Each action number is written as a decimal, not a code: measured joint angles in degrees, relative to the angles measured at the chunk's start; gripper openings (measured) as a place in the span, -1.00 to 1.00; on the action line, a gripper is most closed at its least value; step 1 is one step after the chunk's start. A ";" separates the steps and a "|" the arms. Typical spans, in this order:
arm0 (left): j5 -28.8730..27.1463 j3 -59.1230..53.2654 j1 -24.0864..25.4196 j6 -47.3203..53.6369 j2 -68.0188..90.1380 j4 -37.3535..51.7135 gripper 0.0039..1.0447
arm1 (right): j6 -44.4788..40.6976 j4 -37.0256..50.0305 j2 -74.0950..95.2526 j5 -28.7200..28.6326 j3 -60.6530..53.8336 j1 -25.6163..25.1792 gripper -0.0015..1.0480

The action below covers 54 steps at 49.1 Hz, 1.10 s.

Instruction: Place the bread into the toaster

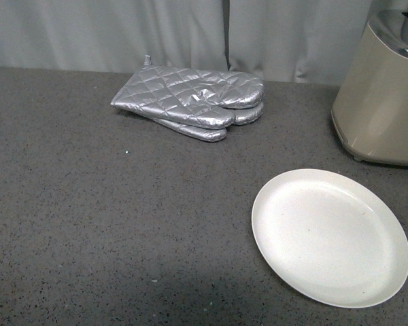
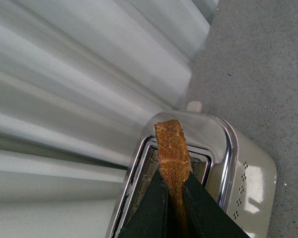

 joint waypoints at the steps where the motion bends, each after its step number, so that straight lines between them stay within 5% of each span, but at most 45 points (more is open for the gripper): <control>1: 0.00 0.00 0.00 0.02 0.00 0.02 0.88 | 0.44 -0.13 0.55 0.26 0.09 0.13 -0.95; 49: 0.00 0.00 0.00 0.02 0.00 0.00 0.88 | 11.21 -11.80 8.28 5.29 8.74 1.88 -0.95; 54: 0.00 0.00 0.00 0.02 0.00 0.00 0.88 | 10.88 -12.11 8.66 5.16 9.44 2.01 -0.69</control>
